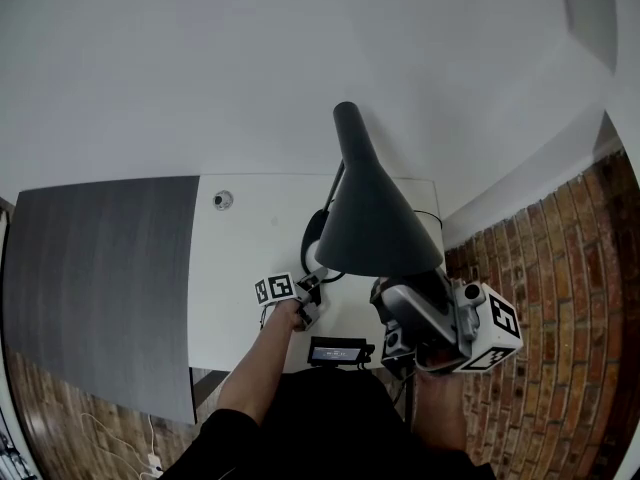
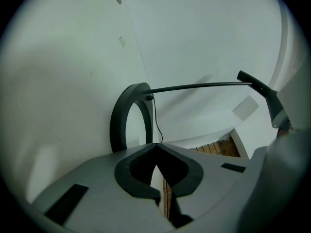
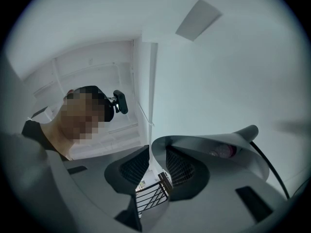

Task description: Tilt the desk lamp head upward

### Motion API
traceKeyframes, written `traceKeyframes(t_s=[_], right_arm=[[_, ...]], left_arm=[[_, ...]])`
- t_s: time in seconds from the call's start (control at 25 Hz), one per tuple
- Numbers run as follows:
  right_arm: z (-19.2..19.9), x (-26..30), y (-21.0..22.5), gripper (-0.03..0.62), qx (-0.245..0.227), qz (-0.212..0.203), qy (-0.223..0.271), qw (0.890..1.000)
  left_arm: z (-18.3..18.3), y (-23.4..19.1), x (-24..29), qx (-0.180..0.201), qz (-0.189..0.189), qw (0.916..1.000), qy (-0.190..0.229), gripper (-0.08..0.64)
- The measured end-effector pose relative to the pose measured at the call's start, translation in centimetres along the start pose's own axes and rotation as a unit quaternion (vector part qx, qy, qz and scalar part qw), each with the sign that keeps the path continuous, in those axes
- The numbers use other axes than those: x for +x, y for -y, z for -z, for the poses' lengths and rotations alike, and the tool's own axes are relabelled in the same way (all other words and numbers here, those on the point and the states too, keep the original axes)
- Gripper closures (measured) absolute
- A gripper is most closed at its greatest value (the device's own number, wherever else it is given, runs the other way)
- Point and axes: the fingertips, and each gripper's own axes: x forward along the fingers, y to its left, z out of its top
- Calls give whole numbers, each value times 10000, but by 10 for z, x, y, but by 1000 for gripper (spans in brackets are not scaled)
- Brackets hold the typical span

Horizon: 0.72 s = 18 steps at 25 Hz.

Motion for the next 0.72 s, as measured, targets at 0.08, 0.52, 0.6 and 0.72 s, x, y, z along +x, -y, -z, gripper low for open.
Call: traceKeyframes(t_s=[0.08,0.52,0.6,0.72], right_arm=[[-2,1,0,479,15,-2,29,10000],[-16,12,0,479,219,4,300,9993],[-17,13,1,479,263,14,336,9991],[-21,15,1,479,289,28,386,9988]], left_arm=[[0,0,0,-4,-8,10000,-2,549],[-1,0,-1,0,-21,10000,3,549],[-1,0,-1,5,-14,10000,0,549],[0,0,-1,3,-22,10000,-13,549]])
